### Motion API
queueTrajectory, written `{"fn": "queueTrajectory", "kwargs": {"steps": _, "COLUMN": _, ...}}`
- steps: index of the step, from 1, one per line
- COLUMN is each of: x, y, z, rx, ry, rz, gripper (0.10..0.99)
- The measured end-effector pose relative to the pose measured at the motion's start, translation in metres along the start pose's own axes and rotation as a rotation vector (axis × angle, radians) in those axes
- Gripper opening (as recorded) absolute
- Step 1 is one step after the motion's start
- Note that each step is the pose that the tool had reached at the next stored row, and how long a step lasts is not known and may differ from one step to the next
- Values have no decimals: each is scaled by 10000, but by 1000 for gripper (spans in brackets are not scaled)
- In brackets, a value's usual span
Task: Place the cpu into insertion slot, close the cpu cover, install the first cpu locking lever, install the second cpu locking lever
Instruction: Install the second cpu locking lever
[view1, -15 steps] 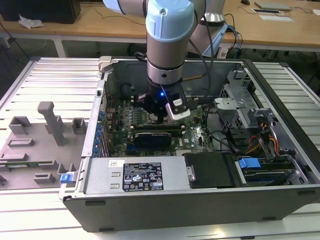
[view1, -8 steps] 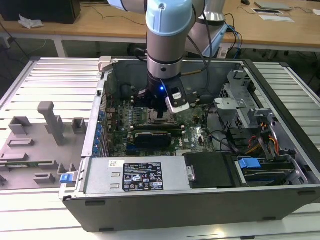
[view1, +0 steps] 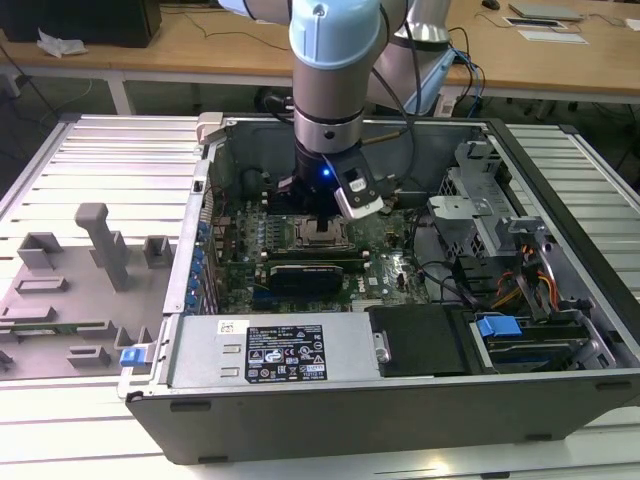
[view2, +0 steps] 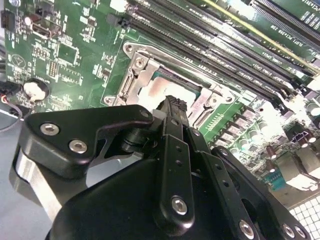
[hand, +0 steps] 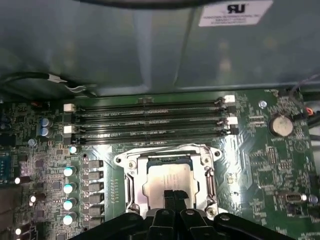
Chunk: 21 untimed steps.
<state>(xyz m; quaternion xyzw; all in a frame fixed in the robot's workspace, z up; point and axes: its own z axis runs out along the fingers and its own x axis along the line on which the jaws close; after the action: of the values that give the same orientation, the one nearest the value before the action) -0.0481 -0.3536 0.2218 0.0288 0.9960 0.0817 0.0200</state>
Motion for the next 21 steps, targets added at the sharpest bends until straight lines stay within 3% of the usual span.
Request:
{"fn": "queueTrajectory", "kwargs": {"steps": 2, "x": -3, "y": 22, "z": -97, "rx": 43, "ry": -8, "rz": -7, "gripper": 106}}
{"fn": "queueTrajectory", "kwargs": {"steps": 21, "x": -4, "y": 23, "z": -99, "rx": 89, "ry": -10, "rz": -10, "gripper": 106}}
